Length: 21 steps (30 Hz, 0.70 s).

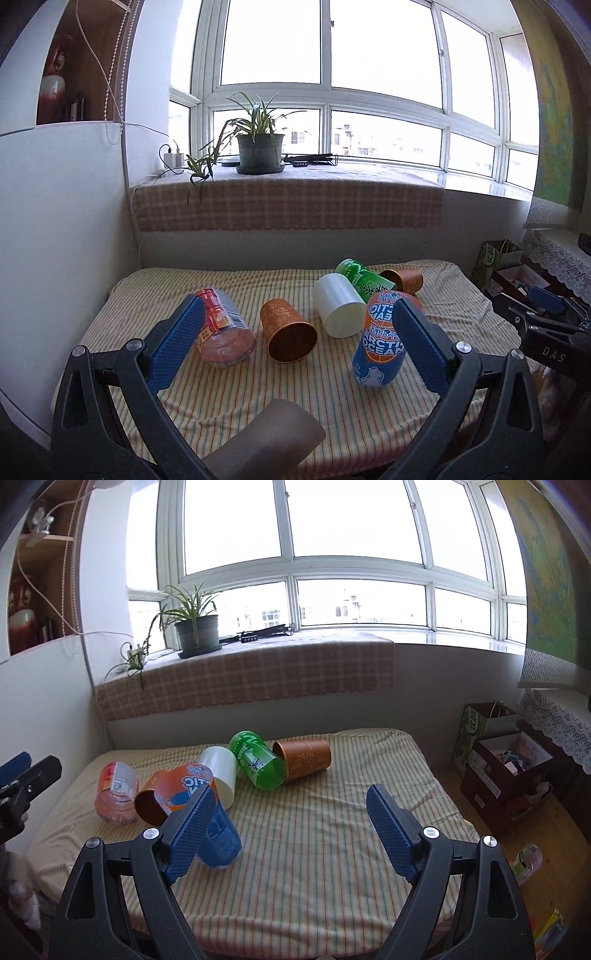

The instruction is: Flip cup upright

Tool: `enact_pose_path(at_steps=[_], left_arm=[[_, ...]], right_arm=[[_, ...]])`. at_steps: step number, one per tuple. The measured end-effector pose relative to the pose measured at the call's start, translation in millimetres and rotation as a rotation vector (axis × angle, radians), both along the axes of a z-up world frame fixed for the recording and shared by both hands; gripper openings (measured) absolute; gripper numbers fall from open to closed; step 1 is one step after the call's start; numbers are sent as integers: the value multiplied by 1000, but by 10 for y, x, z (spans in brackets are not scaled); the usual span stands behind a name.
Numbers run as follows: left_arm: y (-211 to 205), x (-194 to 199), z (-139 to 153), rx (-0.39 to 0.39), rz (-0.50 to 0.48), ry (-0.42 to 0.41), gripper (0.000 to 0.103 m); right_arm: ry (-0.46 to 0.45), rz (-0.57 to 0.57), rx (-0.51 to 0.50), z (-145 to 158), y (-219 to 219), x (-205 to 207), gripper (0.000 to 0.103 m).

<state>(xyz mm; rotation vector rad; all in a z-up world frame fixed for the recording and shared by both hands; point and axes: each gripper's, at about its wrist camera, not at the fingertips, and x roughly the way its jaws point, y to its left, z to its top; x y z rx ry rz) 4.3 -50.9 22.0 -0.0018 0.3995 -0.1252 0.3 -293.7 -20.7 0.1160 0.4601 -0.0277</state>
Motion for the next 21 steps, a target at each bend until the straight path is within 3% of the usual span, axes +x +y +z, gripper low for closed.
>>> enact_pose_path(at_steps=[21], left_arm=[[1,2,5,-4,9,-2,103]], right_arm=[[23,-4,10,-48,-8,50,84]])
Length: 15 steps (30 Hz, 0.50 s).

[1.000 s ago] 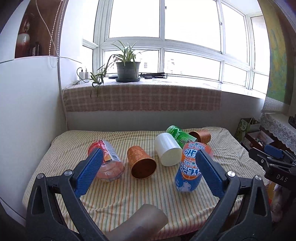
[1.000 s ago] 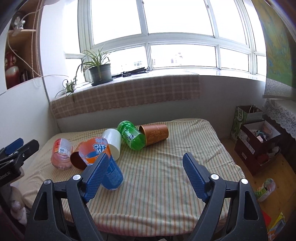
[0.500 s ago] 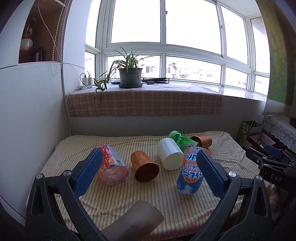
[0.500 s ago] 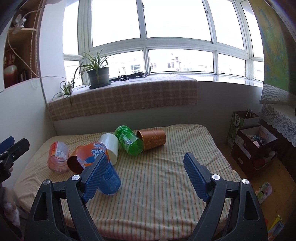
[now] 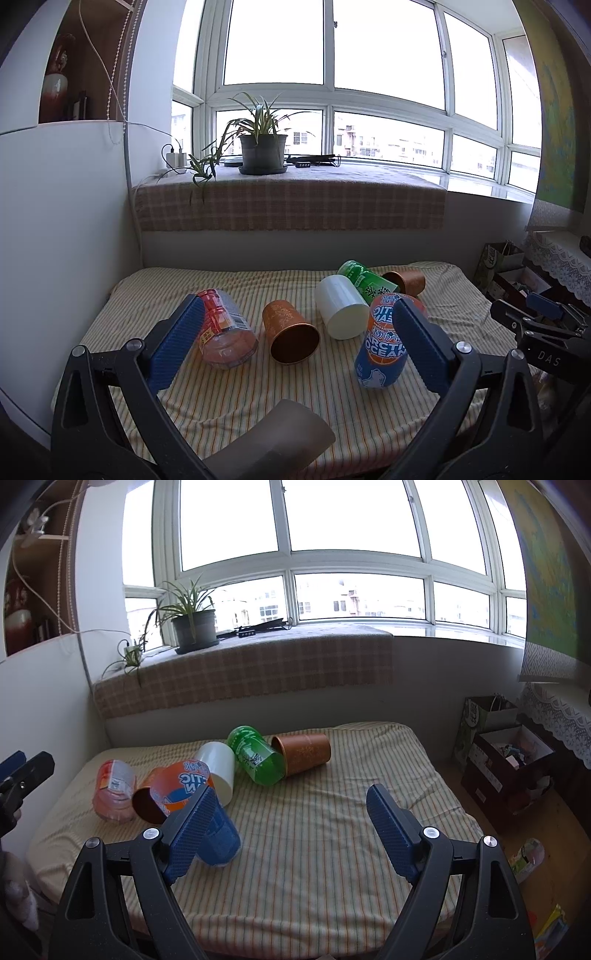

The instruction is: Flip cup upright

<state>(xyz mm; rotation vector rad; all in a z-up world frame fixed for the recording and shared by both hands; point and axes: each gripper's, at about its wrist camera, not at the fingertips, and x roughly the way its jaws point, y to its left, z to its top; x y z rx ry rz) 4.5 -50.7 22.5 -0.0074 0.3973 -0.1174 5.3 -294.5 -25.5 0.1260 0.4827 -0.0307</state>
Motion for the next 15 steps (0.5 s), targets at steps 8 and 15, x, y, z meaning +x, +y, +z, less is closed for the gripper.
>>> enact_pose_path(at_steps=[8,15], left_arm=[[9,7,0,0,3,0,103],[13,8,-1,1,3,-1,103]], right_arm=[[9,0,3,-19,-1,7,84],[10,-3,4,-20,-10,21,84]])
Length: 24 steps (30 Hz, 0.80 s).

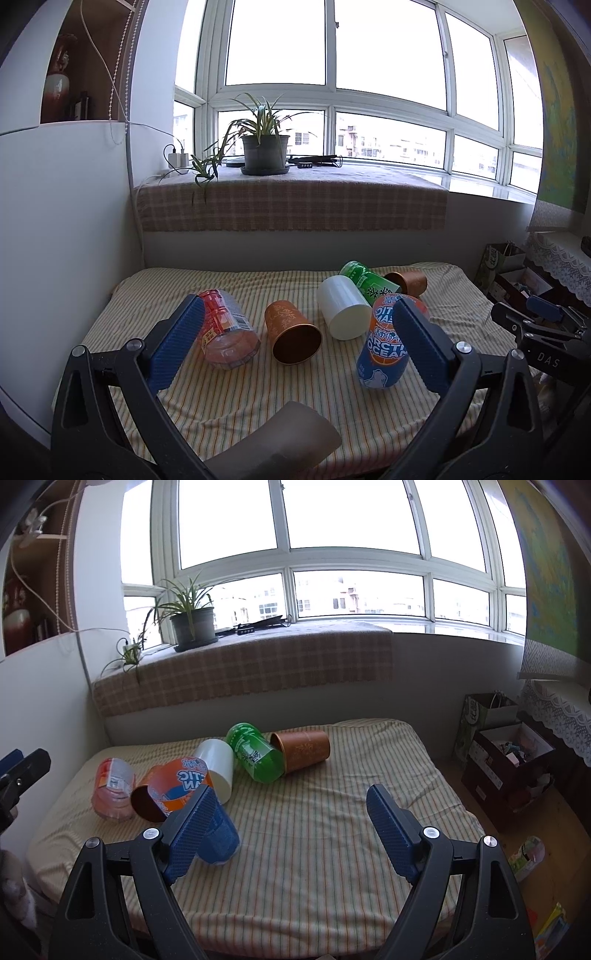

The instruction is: Flip cup upright

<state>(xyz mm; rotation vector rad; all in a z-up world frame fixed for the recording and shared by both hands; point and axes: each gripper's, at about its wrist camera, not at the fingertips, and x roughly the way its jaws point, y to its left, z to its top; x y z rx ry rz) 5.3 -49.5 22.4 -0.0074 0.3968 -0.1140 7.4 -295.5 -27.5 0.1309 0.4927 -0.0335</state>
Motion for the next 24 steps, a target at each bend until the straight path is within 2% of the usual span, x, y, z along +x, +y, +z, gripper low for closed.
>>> enact_pose_path(at_steps=[24], left_arm=[[13,9,0,0,2,0,103]], right_arm=[[16,1,9,-32,1,11,84]])
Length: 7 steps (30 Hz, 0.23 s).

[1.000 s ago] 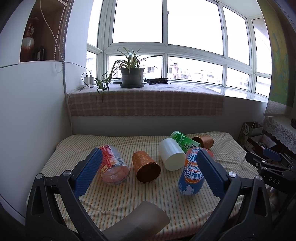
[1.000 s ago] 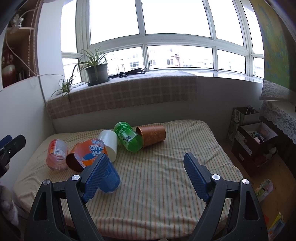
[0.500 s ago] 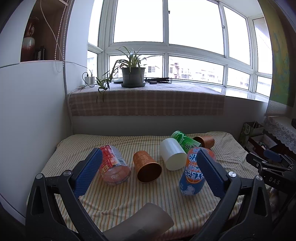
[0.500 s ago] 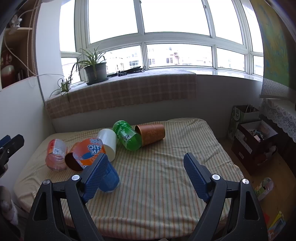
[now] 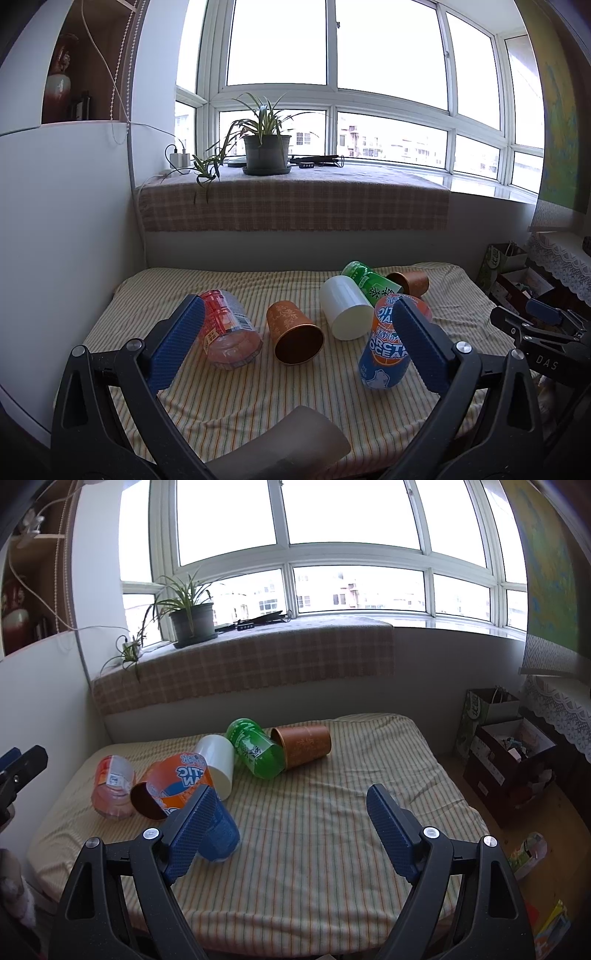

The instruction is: Flip cup upright

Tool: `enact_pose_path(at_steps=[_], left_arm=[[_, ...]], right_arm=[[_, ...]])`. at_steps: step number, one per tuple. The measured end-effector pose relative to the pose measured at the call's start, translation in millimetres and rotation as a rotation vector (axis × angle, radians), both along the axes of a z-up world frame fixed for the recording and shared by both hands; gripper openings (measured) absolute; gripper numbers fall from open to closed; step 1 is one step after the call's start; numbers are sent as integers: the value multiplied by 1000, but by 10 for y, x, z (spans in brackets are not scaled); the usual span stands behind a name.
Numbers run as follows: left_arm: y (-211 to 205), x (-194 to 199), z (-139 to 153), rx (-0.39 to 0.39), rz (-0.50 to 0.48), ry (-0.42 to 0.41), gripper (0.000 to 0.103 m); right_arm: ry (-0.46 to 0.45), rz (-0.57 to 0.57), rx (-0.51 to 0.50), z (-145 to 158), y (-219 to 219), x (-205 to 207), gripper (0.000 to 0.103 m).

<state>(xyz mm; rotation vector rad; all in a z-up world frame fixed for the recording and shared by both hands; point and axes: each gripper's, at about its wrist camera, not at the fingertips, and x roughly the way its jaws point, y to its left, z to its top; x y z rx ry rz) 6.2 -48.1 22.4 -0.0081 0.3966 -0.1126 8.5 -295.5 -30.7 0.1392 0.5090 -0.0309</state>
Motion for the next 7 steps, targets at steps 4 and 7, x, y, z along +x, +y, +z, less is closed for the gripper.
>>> enact_pose_path(at_steps=[4,7], left_arm=[[-2,-1,-1,1,2,-1,103],[18,-4,-3,10,17,-14,103]], right_arm=[[1,0,0,-3,-2,1,84],[5,4,-1,-15,3,5,84]])
